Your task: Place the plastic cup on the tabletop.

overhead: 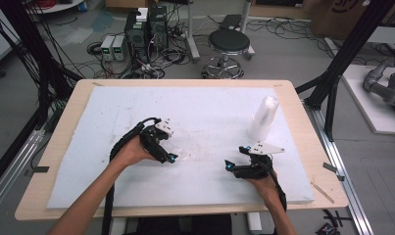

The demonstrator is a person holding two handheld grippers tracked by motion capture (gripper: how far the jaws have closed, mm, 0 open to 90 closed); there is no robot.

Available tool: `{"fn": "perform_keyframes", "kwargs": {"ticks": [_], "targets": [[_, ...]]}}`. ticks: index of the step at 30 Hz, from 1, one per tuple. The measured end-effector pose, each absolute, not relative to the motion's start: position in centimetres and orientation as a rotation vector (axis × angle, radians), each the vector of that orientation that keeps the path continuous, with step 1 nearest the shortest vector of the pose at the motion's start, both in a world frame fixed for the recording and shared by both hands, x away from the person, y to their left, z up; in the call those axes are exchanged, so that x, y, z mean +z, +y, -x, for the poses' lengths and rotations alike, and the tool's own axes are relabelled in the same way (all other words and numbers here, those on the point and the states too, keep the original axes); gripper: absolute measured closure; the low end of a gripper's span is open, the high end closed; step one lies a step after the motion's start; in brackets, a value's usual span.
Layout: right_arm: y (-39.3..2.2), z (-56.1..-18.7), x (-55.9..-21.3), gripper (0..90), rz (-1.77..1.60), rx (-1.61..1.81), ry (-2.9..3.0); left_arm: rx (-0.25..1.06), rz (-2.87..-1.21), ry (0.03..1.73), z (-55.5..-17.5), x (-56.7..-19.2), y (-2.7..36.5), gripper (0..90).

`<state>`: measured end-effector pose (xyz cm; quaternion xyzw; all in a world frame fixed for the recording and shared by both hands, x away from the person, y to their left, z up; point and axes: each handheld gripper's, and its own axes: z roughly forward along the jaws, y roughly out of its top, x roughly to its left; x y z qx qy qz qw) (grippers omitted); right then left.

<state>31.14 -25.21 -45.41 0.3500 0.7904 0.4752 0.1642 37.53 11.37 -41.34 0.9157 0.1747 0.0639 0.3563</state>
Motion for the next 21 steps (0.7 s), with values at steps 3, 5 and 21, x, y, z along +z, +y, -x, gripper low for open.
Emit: {"fn": "perform_keyframes", "kwargs": {"ticks": [3, 5, 21], "targets": [[-25.2, -31.2, -45.4, 18.8, -1.006, 1.362, 2.258, 0.198, -2.322, 0.467, -36.6, -41.1, 13.0, 14.6], [-25.3, -31.2, -45.4, 18.8, -1.014, 1.365, 2.264, 0.226, -2.281, 0.483, -35.8, -41.2, 14.2, 14.6], [-25.4, -31.0, -45.4, 18.7, -0.987, 1.389, 2.251, 0.440, -1.801, 0.794, -29.2, -46.2, 23.7, 11.6]]}}
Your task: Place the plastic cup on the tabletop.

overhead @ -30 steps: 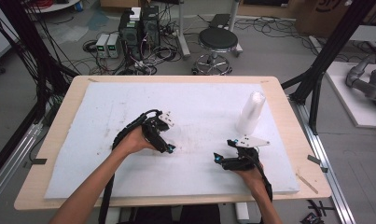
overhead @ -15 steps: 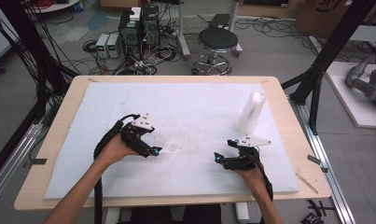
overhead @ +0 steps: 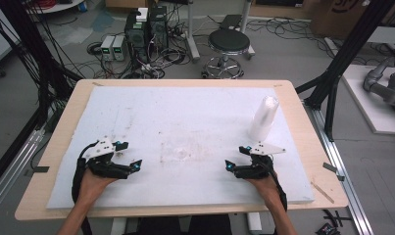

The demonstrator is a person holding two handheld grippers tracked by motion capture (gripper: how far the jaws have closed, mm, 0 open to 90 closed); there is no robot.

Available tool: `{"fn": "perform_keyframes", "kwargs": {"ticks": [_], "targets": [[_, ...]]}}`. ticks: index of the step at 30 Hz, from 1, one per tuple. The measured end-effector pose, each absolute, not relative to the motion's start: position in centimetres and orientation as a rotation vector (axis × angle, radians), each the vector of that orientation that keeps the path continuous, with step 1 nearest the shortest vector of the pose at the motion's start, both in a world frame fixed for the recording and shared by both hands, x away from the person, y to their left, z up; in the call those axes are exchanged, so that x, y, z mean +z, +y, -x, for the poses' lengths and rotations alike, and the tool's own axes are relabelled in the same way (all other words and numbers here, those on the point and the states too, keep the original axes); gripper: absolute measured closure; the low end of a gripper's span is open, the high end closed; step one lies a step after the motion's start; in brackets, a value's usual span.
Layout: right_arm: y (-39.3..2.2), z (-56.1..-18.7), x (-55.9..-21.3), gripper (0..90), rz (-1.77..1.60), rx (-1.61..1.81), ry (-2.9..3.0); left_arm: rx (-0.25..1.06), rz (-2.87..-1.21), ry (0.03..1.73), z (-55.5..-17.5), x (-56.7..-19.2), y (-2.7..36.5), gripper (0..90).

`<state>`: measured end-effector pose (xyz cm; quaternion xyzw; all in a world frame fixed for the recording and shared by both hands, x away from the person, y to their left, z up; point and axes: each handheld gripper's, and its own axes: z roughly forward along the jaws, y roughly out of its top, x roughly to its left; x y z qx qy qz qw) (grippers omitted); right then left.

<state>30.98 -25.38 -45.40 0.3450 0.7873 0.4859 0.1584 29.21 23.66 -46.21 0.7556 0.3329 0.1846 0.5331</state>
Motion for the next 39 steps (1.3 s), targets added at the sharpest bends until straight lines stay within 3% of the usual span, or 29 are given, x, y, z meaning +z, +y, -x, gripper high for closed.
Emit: {"fn": "perform_keyframes", "kwargs": {"ticks": [15, 39], "targets": [[-25.7, -30.7, -45.4, 18.7, -0.984, 1.418, 2.198, 0.583, -1.738, 0.878, -28.6, -46.7, 24.0, 11.4], [-26.3, -29.7, -45.4, 18.7, -0.969, 1.480, 2.056, 0.581, -1.693, 0.910, -28.3, -46.8, 24.8, 11.4]]}}
